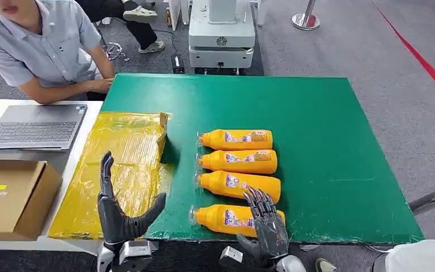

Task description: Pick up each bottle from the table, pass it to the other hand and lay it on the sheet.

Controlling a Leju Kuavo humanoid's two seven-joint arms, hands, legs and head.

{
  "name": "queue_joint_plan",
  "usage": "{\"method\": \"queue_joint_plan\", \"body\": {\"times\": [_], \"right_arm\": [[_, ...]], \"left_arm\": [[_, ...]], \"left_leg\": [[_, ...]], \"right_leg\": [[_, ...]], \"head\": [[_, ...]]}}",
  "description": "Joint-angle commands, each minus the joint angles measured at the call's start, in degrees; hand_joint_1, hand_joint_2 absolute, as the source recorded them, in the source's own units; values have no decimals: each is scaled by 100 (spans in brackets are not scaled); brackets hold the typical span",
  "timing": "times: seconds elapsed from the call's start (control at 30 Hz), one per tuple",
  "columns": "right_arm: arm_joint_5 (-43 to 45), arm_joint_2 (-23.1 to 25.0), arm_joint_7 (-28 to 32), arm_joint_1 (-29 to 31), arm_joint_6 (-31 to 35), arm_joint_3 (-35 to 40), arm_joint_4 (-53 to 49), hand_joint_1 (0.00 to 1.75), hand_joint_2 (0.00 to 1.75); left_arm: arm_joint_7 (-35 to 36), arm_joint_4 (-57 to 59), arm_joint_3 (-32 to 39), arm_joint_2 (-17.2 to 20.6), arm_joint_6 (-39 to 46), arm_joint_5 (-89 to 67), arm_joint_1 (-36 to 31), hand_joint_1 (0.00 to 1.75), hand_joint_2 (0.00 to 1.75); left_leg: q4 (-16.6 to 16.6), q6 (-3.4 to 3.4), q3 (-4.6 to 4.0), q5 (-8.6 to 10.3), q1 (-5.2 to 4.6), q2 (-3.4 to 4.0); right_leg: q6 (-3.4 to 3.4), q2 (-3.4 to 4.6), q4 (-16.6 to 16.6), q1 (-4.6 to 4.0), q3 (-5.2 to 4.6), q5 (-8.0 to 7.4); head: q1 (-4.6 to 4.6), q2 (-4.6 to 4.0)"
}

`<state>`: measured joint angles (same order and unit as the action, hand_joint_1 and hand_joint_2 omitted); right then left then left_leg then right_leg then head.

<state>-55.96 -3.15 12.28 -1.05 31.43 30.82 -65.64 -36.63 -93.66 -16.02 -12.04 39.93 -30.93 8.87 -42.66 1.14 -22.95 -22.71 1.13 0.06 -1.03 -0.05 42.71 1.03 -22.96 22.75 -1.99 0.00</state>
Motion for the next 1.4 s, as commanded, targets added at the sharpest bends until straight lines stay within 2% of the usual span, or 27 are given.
{"method": "queue_joint_plan", "body": {"times": [0.03, 0.37, 0.5, 0.63, 0.7, 0.73, 1.4], "right_arm": [[-319, -59, -443, 254, -302, 155, 38, 0, 175], [-656, -134, -1007, 246, -601, 126, 84, 0, 175], [-656, -134, -1007, 246, -601, 126, 84, 0, 175], [-1065, -148, -1429, 233, -528, 56, 73, 0, 175], [-1065, -148, -1429, 233, -528, 56, 73, 0, 175], [-1277, -153, -1646, 216, -557, 16, 40, 0, 175], [-1182, -126, -1872, 323, -1031, -274, 473, 0, 175]], "left_arm": [[178, -120, -165, -18, 7, -7, -223, 0, 175], [345, -130, -269, 20, 7, -67, -225, 0, 175], [345, -130, -269, 20, 7, -67, -225, 0, 175], [465, -145, -304, 25, 7, -183, -216, 0, 175], [465, -145, -304, 25, 7, -183, -216, 0, 175], [519, -167, -297, 19, 7, -233, -197, 0, 175], [596, -51, -402, 56, 7, -245, -283, 0, 175]], "left_leg": [[0, 0, 0, 0, 0, 0], [0, 0, 0, 0, 0, 0], [0, 0, 0, 0, 0, 0], [0, 0, 0, 0, 0, 0], [0, 0, 0, 0, 0, 0], [0, 0, 0, 0, 0, 0], [0, 0, 0, 0, 0, 0]], "right_leg": [[0, 0, 0, 0, 0, 0], [0, 0, 0, 0, 0, 0], [0, 0, 0, 0, 0, 0], [0, 0, 0, 0, 0, 0], [0, 0, 0, 0, 0, 0], [0, 0, 0, 0, 0, 0], [0, 0, 0, 0, 0, 0]], "head": [[-9, 0], [-9, 0], [-7, 0], [-2, 0], [-4, 0], [-4, 0], [-4, 0]]}}
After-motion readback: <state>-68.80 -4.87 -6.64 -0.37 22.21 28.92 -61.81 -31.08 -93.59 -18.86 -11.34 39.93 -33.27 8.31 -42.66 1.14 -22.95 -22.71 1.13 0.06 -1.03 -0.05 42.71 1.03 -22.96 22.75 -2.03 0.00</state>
